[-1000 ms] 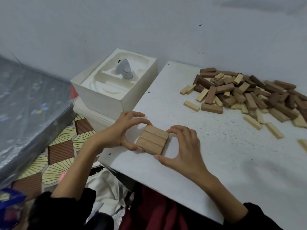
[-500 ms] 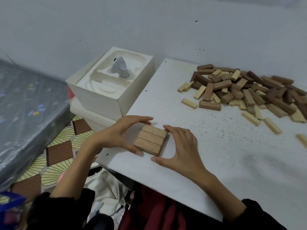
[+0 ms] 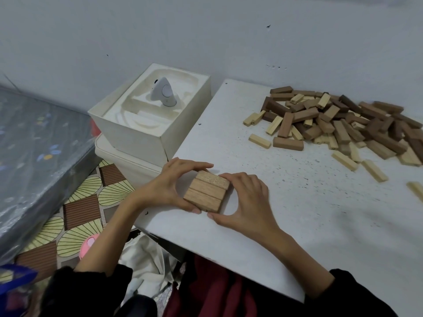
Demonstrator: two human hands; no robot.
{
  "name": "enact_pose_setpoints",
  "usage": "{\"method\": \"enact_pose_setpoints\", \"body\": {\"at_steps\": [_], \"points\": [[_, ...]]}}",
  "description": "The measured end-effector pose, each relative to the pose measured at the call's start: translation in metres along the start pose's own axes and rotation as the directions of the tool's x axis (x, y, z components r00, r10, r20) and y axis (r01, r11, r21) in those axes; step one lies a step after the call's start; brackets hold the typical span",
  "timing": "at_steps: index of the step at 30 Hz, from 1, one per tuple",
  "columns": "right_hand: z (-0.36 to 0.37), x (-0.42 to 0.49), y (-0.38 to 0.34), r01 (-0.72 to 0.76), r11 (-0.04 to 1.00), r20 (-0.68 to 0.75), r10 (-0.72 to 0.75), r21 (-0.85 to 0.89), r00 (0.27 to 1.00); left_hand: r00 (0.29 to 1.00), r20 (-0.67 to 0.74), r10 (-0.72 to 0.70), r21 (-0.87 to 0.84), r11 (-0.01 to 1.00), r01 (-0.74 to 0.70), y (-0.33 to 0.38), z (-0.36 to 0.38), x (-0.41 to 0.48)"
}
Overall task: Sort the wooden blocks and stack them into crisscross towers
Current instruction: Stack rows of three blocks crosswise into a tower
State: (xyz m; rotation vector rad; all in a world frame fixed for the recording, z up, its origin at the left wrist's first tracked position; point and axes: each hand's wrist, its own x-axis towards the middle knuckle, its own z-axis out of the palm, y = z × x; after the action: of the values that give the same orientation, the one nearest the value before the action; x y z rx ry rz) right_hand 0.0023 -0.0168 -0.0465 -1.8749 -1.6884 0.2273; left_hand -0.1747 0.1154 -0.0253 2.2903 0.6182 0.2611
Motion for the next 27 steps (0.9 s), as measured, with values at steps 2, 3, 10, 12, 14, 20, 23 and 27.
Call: {"method": "enact_pose_setpoints", "body": {"at_steps": [2,3,10,12,14,20,23,27], "points": [[0.0,0.0,0.0,0.002,1.0,0.003,-0.002,0.002,1.0,1.0,-0.003,0.005,-0.005,1.0,-0.005,0.001,0.0,0.0],[0.0,0.001,0.0,0.002,1.0,0.007,-0.002,0.004,1.0,1.0,-0.002,0.007,-0.002,1.0,-0.007,0.0,0.0,0.001],[-0.003,0.009,0.006,-0.008,1.0,0.031,0.008,0.014,0.999,1.0,0.0,0.02,-0.001,1.0,-0.02,-0.005,0.002,0.015],[-0.005,0.014,0.01,-0.017,1.0,0.032,0.017,0.017,0.999,1.0,0.003,0.031,-0.02,0.999,-0.031,-0.004,0.0,0.023],[-0.008,0.021,0.015,-0.031,0.999,0.036,0.03,0.021,0.999,0.999,0.019,0.034,-0.043,0.999,-0.033,-0.003,-0.002,0.034],[-0.013,0.048,0.034,-0.082,0.996,0.032,0.081,0.02,0.996,0.998,0.061,0.015,-0.089,0.996,-0.01,-0.004,-0.011,0.071],[-0.017,0.059,0.039,-0.117,0.993,0.046,0.116,0.026,0.992,0.995,0.095,0.006,-0.076,0.997,0.001,-0.005,-0.016,0.086],[-0.019,0.068,0.044,-0.132,0.991,0.044,0.131,0.017,0.99,0.993,0.12,-0.016,-0.067,0.997,0.024,-0.005,-0.02,0.099]]}}
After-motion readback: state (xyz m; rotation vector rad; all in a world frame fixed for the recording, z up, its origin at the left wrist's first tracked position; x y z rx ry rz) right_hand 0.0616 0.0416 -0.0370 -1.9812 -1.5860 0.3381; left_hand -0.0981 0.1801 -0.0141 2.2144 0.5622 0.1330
